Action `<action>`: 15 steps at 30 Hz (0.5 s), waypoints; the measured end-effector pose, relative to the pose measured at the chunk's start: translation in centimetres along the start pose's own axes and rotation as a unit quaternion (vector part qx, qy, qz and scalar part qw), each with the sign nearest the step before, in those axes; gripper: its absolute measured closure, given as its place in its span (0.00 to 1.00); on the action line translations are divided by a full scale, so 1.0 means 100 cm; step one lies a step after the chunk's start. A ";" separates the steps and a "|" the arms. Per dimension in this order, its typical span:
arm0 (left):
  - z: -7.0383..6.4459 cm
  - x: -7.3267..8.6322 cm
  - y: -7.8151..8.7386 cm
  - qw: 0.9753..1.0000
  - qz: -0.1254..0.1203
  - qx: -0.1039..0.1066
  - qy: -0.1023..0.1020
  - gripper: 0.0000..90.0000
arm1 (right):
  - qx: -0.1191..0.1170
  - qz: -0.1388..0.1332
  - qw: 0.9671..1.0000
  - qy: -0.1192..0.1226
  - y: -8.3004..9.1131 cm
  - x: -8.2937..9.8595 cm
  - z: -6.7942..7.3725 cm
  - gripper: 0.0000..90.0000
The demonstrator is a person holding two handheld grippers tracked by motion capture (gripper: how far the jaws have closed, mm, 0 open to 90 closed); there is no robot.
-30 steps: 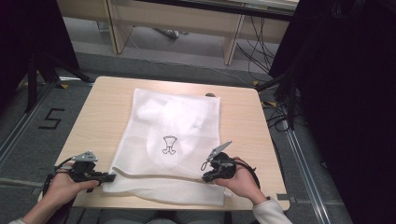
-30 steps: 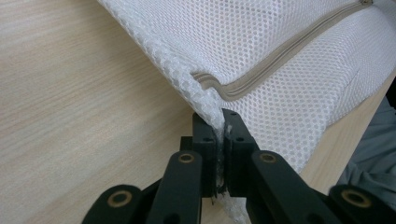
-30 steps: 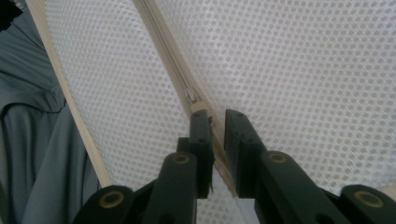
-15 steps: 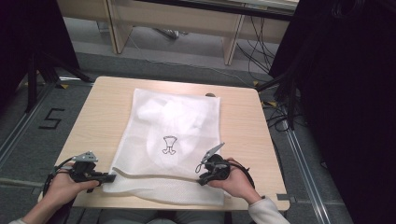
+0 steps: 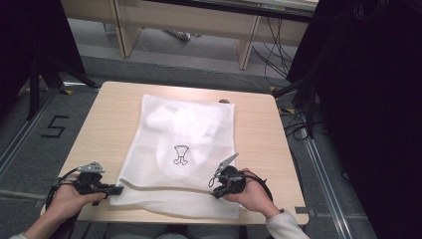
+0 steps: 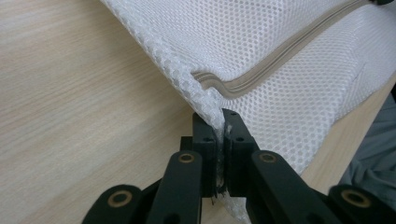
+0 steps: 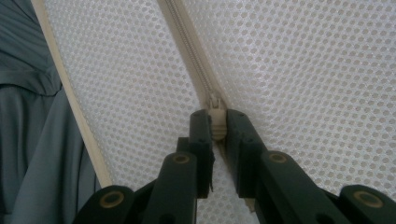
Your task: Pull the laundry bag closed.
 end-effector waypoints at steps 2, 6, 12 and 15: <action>0.000 0.000 0.001 1.000 0.001 -0.003 0.000 0.95 | 0.002 0.001 1.000 0.002 0.002 0.000 -0.001 0.91; 0.001 0.000 0.000 1.000 0.000 -0.001 0.001 0.95 | 0.004 0.006 1.000 -0.003 0.006 0.002 -0.003 0.91; 0.000 0.000 0.001 1.000 0.001 -0.004 0.002 0.95 | 0.002 0.008 1.000 -0.005 0.011 0.004 -0.004 0.91; 0.001 -0.001 0.002 1.000 0.010 0.001 0.004 0.95 | 0.007 0.008 1.000 -0.005 0.012 0.006 -0.005 0.91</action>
Point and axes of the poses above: each handheld gripper's, and its own axes: y roughly backward along the jaws, x roughly out of its underside, z roughly to its left, the point moved 2 cm from there along -y, roughly forward along the jaws, and after that the axes turned 11 degrees about -z, right-handed, at the moved point
